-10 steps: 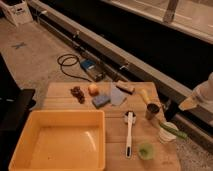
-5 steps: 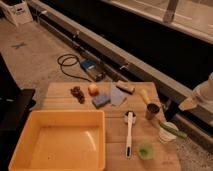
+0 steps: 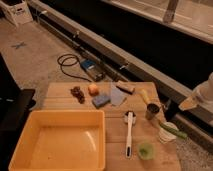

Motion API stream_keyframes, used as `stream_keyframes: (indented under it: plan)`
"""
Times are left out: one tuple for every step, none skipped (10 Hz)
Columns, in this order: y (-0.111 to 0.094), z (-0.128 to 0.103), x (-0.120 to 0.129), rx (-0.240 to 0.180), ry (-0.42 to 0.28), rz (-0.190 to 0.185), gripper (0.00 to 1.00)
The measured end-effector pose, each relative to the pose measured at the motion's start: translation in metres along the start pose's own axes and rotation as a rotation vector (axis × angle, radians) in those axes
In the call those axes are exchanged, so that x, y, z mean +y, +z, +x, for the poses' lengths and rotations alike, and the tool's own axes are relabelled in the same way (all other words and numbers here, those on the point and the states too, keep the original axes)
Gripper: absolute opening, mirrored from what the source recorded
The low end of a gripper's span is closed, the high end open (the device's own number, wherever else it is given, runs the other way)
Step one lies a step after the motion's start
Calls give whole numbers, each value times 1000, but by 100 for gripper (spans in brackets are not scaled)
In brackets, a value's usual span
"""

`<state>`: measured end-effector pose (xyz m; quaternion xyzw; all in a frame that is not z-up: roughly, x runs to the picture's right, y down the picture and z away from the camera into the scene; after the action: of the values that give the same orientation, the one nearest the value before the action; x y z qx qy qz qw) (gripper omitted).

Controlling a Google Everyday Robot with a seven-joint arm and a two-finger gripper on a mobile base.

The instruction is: Place fork in tray

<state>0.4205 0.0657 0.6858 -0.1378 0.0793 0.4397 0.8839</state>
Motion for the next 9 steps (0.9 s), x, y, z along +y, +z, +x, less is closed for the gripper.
stream_keyframes:
  plan:
    - [0, 0, 0, 0, 0, 0, 67]
    - [0, 0, 0, 0, -1, 0, 67]
    - [0, 0, 0, 0, -1, 0, 67]
    - [0, 0, 0, 0, -1, 0, 67]
    - [0, 0, 0, 0, -1, 0, 67]
    - [0, 0, 0, 0, -1, 0, 67]
    - [0, 0, 1, 0, -1, -1, 67]
    - [0, -1, 1, -2, -5, 0, 67]
    - [1, -3, 1, -6, -17, -1, 67]
